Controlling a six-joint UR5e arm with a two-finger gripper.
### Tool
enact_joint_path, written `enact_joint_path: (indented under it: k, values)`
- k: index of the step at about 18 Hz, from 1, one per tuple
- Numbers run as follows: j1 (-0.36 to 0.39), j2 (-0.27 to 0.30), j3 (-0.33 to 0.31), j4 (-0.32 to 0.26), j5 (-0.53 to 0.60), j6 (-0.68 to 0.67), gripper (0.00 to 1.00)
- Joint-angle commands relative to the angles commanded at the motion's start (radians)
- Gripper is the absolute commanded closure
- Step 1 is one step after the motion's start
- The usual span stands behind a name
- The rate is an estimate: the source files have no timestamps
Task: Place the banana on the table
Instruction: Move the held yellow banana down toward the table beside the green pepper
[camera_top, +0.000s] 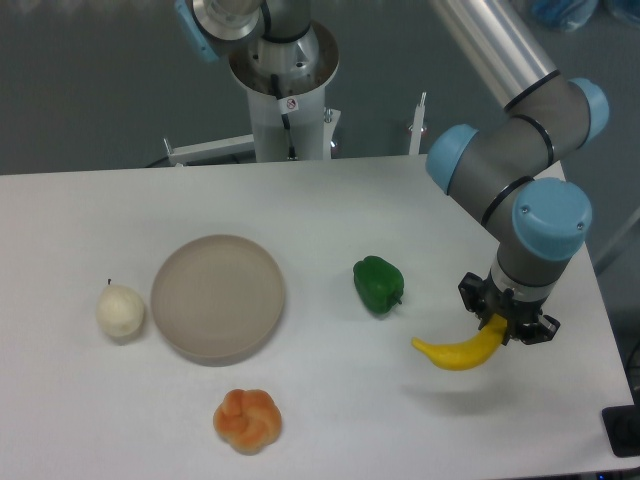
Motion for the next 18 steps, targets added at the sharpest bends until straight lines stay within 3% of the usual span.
enact_joint_path:
  k: [7, 14, 18]
  values:
    - [-0.006, 0.000, -0.003, 0.000, -0.005, 0.000, 0.92]
    - [-0.052, -0.055, 0.000, 0.018, -0.041, 0.000, 0.91]
    - [-0.098, -0.084, -0.003, 0.078, -0.040, -0.003, 0.91]
